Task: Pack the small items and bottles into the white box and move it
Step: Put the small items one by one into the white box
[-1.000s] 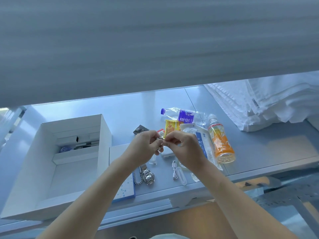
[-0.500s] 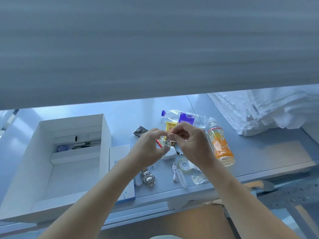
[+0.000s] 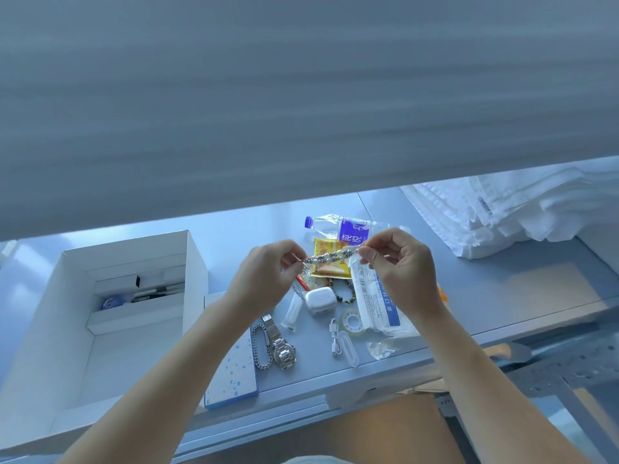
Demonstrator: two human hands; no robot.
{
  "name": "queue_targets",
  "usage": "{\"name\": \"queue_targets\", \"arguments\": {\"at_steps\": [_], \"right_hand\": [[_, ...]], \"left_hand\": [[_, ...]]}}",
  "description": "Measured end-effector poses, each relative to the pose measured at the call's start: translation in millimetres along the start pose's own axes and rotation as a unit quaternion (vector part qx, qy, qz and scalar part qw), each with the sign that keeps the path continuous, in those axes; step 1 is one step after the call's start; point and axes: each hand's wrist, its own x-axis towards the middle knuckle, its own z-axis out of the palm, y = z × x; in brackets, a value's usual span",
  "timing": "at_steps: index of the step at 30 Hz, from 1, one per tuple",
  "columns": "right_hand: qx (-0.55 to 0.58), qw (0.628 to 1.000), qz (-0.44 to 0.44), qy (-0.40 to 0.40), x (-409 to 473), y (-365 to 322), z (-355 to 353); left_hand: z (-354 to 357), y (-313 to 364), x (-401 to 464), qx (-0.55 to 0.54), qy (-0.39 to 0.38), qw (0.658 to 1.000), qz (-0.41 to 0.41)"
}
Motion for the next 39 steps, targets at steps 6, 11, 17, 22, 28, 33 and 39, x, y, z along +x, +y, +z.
{"name": "queue_targets", "arguments": {"at_steps": [6,11,17,22,28,33,39], "right_hand": [[-0.034,0.998,0.043,-0.026,-15,27,3],[-0.047,0.99,0.098,-0.09,-27,40,19],[-0.049,0.977,0.113,-0.175,-30,41,31],[-0.074,0.974,0.064,-0.206,-30,32,39],[0.013,0.97,0.051,-0.237,-28,23,50],[0.043,0.971,0.081,-0.22,-29,24,50],[0.062,0.966,0.084,-0.236,-22,12,60]], "left_hand": [[-16,5,2,-0.014,-0.016,1.0,0.022],[-17,20,3,-0.039,-0.021,0.998,0.032],[-18,43,2,-0.048,-0.048,0.996,0.057],[-16,58,0,-0.025,-0.093,0.991,0.097],[-21,64,-4,-0.018,-0.105,0.989,0.107],[-34,49,-11,-0.013,-0.072,0.994,0.087],[-57,15,-37,-0.042,-0.022,0.998,0.038]]}}
